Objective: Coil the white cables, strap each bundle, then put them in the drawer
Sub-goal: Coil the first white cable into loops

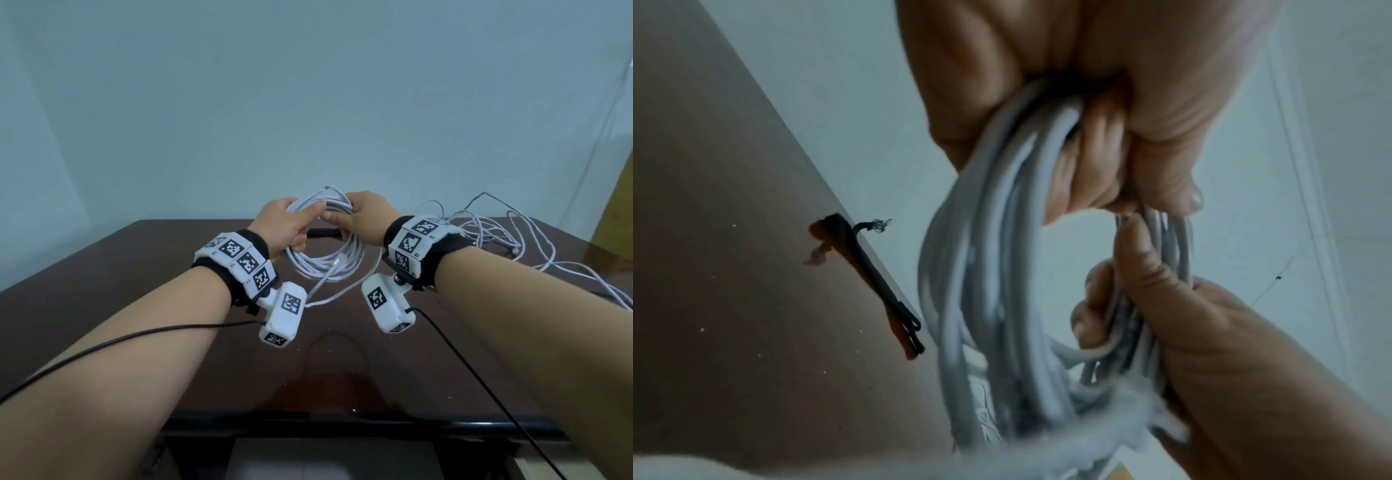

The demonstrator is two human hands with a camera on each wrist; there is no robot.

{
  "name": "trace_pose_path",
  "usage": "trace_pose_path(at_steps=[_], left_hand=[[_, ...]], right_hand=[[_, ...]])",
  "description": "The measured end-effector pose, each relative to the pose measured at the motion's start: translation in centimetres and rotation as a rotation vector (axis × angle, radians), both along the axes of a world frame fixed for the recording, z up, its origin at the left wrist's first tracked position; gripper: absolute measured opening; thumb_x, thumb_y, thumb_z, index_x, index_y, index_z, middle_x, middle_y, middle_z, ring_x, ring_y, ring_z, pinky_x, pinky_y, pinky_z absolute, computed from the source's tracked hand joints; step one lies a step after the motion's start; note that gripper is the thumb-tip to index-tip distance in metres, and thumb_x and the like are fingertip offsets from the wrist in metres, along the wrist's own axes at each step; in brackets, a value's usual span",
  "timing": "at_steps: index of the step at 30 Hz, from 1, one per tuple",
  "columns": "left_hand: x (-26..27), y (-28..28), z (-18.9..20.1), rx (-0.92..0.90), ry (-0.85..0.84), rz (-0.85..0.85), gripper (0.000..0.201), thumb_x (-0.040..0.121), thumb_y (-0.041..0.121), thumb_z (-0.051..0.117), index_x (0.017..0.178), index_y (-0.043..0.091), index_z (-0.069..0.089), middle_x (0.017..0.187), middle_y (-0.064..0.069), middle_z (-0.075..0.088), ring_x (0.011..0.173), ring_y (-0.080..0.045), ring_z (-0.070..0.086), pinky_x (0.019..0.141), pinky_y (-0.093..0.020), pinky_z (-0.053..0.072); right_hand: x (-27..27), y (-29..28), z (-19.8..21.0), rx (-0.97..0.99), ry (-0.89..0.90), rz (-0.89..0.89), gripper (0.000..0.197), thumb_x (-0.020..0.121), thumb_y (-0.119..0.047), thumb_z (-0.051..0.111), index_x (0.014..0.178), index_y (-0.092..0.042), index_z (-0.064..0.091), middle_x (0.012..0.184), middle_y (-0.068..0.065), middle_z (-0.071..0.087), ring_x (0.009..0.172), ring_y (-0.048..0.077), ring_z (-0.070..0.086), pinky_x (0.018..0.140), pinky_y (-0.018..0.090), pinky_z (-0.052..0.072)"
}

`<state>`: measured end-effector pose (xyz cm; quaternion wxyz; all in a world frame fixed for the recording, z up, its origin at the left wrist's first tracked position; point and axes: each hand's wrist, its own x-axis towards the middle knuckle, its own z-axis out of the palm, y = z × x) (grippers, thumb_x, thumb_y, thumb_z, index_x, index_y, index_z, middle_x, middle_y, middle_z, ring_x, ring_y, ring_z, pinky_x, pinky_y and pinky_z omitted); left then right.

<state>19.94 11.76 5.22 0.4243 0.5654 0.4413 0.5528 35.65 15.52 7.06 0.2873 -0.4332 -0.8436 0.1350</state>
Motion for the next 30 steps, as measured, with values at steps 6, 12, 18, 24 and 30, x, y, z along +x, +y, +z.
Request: trace_pose_path(at_steps=[6,12,18,24,30], left_hand=[[-1.2,0.5,0.3,0.007,-0.158,0.109,0.037,0.094,0.036,0.056,0.068,0.017,0.038,0.043,0.006,0.026,0.033,-0.007,0.023,0.039,-0.019,0.022],[-3.3,1.7,0.0,-0.006,-0.462,0.269,0.039,0.093,0.038,0.056,0.065,0.016,0.041,0.042,0.007,0.025,0.031,-0.007,0.022,0.036,-0.016,0.023],[-4.4,1.6,0.2,-0.052,-0.638,0.425,0.039,0.092,0.037,0.059,0.065,0.013,0.044,0.040,0.006,0.025,0.032,-0.009,0.023,0.038,-0.015,0.024],[-5.1,1.7,-0.3,-0.105,-0.758,0.341,0.047,0.092,0.042,0.056,0.058,0.019,0.034,0.040,0.006,0.023,0.030,-0.009,0.021,0.035,-0.015,0.022],[-4.3,1.8,0.1,-0.070,-0.650,0.539,0.040,0.089,0.043,0.061,0.068,0.012,0.046,0.036,0.006,0.037,0.033,-0.012,0.034,0.043,-0.023,0.034]], right_hand=[[1.1,0.2,0.0,-0.124,0.249,-0.055,0.043,0.080,-0.050,0.067,0.102,-0.014,0.057,0.083,0.006,0.067,0.062,0.017,0.062,0.045,0.018,0.045],[3.1,0.4,-1.6,-0.276,0.350,-0.048,0.011,0.089,-0.018,0.062,0.081,-0.011,0.059,0.063,0.005,0.066,0.041,0.013,0.049,0.042,0.020,0.039],[4.4,0.9,-2.6,-0.330,0.404,-0.054,0.018,0.091,-0.018,0.060,0.074,-0.011,0.057,0.059,0.003,0.055,0.050,0.013,0.046,0.051,0.021,0.040],[4.3,1.1,-3.3,-0.518,0.681,-0.154,0.020,0.095,-0.006,0.047,0.088,-0.014,0.064,0.067,0.004,0.048,0.055,0.014,0.043,0.054,0.029,0.053],[2.8,-0.4,-1.9,0.093,-0.470,-0.307,0.040,0.089,-0.003,0.040,0.115,-0.026,0.060,0.108,0.004,0.056,0.096,0.027,0.057,0.075,0.033,0.047]])
